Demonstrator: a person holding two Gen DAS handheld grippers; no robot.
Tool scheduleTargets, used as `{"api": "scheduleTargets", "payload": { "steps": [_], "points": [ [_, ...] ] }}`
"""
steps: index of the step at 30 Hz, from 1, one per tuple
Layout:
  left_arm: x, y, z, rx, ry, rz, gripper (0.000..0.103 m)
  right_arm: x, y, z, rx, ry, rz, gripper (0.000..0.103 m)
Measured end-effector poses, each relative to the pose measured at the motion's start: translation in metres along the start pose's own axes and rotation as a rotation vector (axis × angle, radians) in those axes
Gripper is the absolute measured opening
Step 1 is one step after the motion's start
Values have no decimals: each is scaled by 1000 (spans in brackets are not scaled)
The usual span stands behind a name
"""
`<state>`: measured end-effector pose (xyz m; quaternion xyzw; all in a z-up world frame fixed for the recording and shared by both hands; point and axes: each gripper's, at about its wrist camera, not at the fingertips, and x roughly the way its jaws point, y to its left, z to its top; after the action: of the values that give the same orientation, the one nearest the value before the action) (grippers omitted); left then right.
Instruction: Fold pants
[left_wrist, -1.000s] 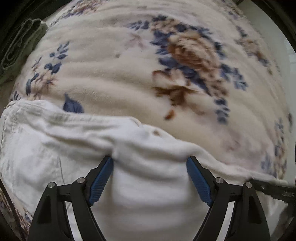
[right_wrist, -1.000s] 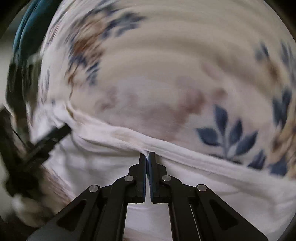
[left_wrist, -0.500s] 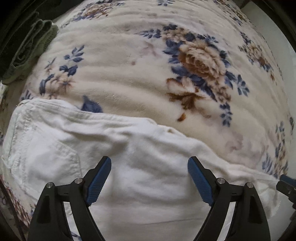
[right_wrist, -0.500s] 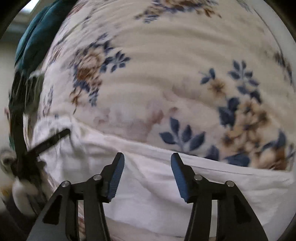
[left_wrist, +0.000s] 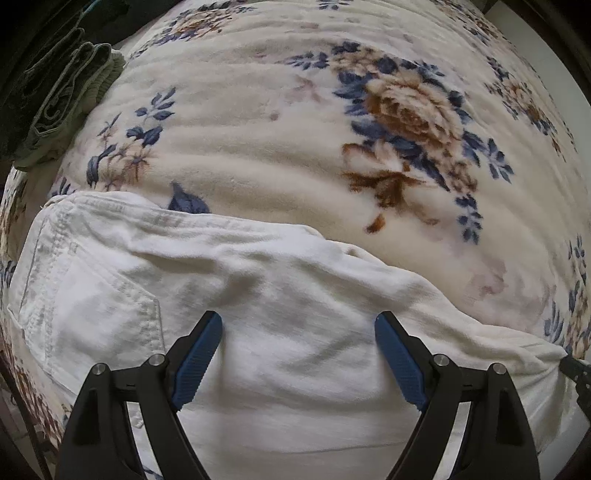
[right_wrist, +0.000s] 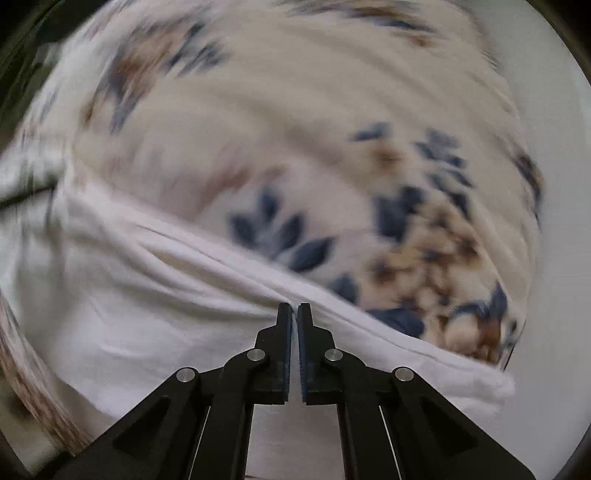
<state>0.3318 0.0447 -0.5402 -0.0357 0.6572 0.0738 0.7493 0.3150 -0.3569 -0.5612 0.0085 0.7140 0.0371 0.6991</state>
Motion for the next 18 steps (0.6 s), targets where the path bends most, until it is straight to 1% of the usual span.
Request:
{"api": "scheduleTargets", "payload": {
  "steps": [1,3,4,5,6,7,8,9,11,12,13,14,15,16,17,18],
  "points": [
    [-1,0,-1,-2,1,-1,85,5,-11,0,61,20,55,4],
    [-1,14,-1,8,-5,2,85,4,-24,0,114,-2,97,6],
    [-5,16,-2,17,-9,1,85,3,-30,2,133,5,129,13],
    [-11,19,-5,22,-15,-12,85,-2,-39,0,157,13,160,18],
    [-22,24,-11,24,-30,-29,85,-11,-49,-3,187,3,191,30],
    [-32,28,-18,24,-43,-42,85,-22,-60,-7,224,-18,223,44],
    [-40,34,-25,22,-49,-58,85,-35,-73,-16,286,-44,267,50],
    [-50,43,-37,12,-48,-81,85,-45,-78,-25,328,-57,285,56],
    [-59,62,-62,-20,-23,-122,85,-68,-86,-61,457,-91,319,58],
    [-60,70,-75,-44,2,-148,85,-71,-86,-76,505,-96,336,58],
    [-58,80,-88,-77,38,-172,85,-69,-82,-95,562,-90,355,58],
    [-56,86,-100,-110,67,-195,84,-62,-75,-116,617,-67,400,58],
    [-51,95,-111,-153,99,-225,84,-53,-63,-132,645,-39,431,58],
    [-48,98,-118,-177,110,-243,81,-44,-53,-139,655,-19,448,58],
    [-41,103,-126,-213,125,-270,77,-24,-33,-148,680,14,461,58],
    [-38,106,-131,-241,135,-284,65,-10,-24,-156,701,31,480,58]
  ]
}}
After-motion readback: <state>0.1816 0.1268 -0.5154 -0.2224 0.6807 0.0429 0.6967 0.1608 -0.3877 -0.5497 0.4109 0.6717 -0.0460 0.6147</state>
